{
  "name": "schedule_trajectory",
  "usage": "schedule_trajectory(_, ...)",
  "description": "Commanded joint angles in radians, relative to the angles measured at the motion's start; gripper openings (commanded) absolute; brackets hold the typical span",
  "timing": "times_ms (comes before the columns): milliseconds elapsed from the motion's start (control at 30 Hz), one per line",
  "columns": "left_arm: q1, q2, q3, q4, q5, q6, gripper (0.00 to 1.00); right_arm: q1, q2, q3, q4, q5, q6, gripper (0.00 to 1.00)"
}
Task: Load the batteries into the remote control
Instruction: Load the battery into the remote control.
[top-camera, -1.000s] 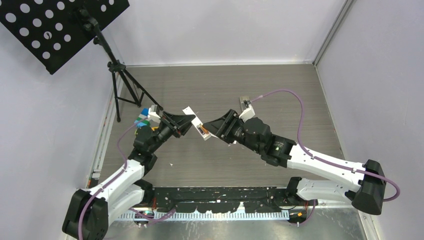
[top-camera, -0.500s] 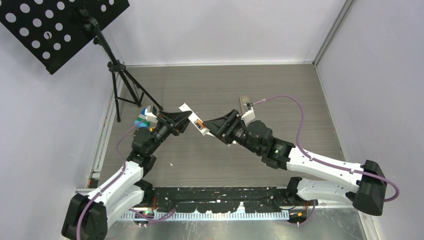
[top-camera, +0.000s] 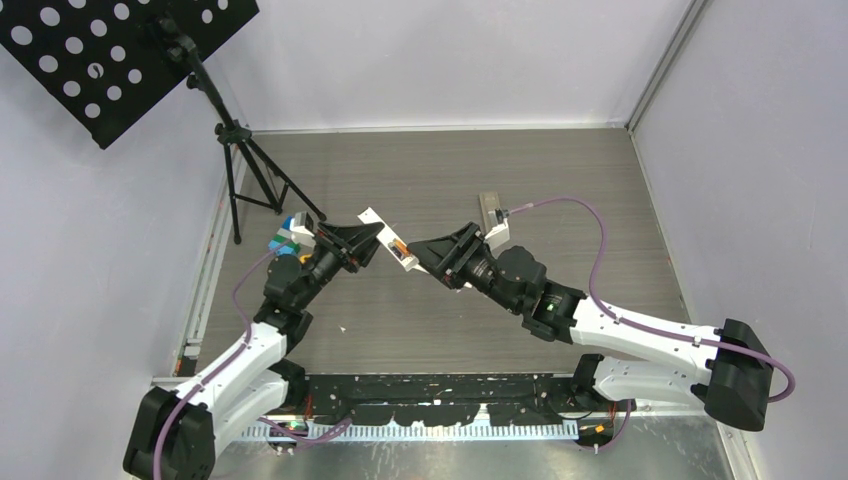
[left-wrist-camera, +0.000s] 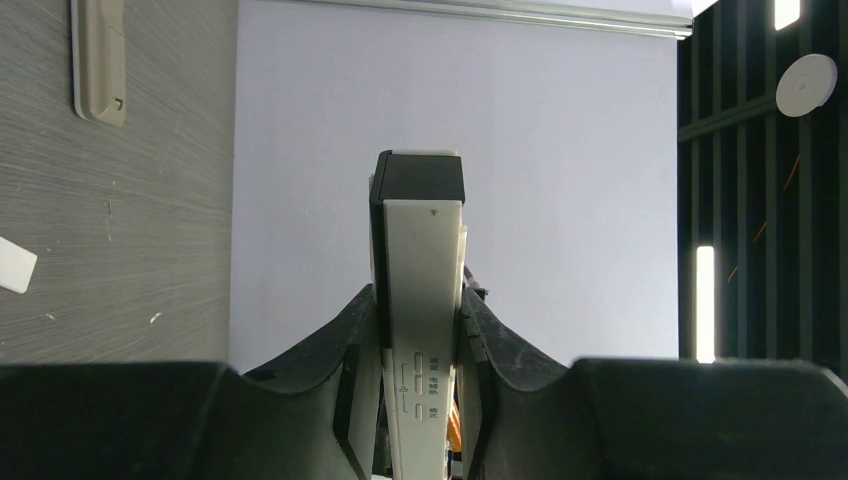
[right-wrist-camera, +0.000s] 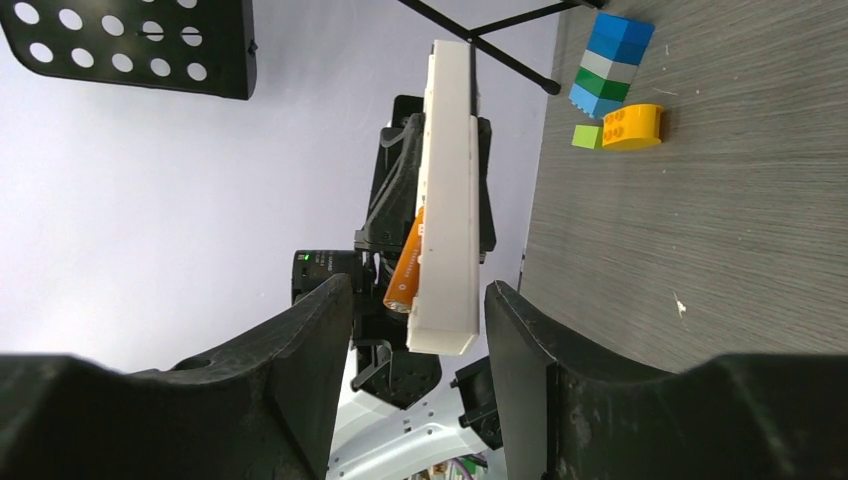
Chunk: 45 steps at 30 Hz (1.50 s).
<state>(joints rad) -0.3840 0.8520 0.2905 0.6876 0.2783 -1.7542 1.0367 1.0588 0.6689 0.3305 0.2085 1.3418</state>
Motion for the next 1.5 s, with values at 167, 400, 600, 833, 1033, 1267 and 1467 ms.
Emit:
schedule_trajectory(167, 0.004, 0.019, 0.007, 0.062, -0.007, 0.009, 0.0, 0.005, -0.01, 0.008, 0.087, 0.024, -0.027, 0.56)
schedule_trajectory(400, 0.004, 0.024, 0.01, 0.069, 0.008, 0.012, 0.0, 0.005, 0.017, 0.014, 0.104, 0.005, -0.032, 0.51)
schedule_trajectory(600, 0.004, 0.04, 0.01, 0.1, 0.028, 0.009, 0.0, 0.004, 0.034, 0.021, 0.106, 0.005, -0.025, 0.45)
schedule_trajectory(833, 0.004, 0.024, 0.011, 0.093, 0.043, 0.012, 0.0, 0.003, 0.063, 0.034, 0.107, -0.003, -0.02, 0.4)
schedule_trajectory(1033, 0.004, 0.017, 0.013, 0.089, 0.061, 0.02, 0.0, -0.001, 0.084, 0.038, 0.116, -0.01, -0.004, 0.36)
schedule_trajectory(1267, 0.004, 0.01, 0.028, 0.078, 0.08, 0.038, 0.0, -0.003, 0.112, 0.058, 0.076, -0.017, -0.002, 0.35)
schedule_trajectory(1467, 0.004, 0.006, 0.033, 0.076, 0.091, 0.057, 0.0, -0.003, 0.116, 0.059, 0.036, -0.008, -0.004, 0.32)
